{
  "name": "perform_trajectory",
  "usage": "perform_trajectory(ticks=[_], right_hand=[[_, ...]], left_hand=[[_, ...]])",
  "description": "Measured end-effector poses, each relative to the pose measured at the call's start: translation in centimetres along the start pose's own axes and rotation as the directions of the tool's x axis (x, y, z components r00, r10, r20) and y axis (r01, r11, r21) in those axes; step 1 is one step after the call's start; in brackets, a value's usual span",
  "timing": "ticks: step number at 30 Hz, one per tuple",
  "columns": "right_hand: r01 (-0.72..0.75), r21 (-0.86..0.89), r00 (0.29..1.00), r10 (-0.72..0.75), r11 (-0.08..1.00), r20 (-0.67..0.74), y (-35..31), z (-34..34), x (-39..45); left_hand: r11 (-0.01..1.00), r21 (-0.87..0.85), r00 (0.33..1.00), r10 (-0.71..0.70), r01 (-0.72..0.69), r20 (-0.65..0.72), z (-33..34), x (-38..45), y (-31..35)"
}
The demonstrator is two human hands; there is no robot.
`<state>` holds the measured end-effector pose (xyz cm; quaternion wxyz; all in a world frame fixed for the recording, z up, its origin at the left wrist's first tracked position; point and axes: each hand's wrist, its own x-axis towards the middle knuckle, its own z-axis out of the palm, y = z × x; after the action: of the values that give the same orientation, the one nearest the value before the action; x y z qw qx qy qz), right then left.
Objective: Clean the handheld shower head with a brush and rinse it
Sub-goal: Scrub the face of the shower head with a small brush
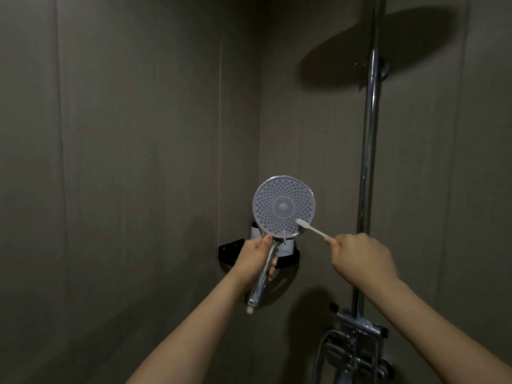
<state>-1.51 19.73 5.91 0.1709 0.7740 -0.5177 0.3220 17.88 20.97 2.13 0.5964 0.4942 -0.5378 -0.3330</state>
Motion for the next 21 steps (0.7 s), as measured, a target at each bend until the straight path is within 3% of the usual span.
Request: perform_trajectory(ticks=[3, 8, 12, 17, 21], right_hand=[[0.05, 0.007, 0.998, -0.05, 0.999, 0.034, -1.3, 1.0, -0.1], [-0.082, 0.017, 0.996, 0.082, 0.997, -0.037, 2.3, 2.2, -0.1], [0.075, -0.012, 0.997, -0.075, 0.997, 0.022, 2.4, 4.5, -0.8], [-0.1, 0.049, 0.995, 0.101, 0.994, -0.015, 6.6, 5.2, -1.7], [-0.002, 0.069, 0.996, -0.005, 0.998, 0.095, 5.6, 7.0, -1.6]], left_hand=[[1.0, -0.006, 1.0, -0.015, 0.015, 0.015, 1.5, 0.2, -1.1], [0.999, -0.026, 0.999, -0.046, 0.045, -0.013, 2.4, 0.3, -2.6], [0.996, -0.059, 0.997, -0.075, 0.073, -0.029, 4.2, 0.7, -4.3], [0.989, -0.084, 0.991, -0.127, 0.124, -0.031, 5.2, 0.8, -6.5], [0.982, -0.105, 0.987, -0.158, 0.155, -0.024, 6.7, 0.8, -8.1]])
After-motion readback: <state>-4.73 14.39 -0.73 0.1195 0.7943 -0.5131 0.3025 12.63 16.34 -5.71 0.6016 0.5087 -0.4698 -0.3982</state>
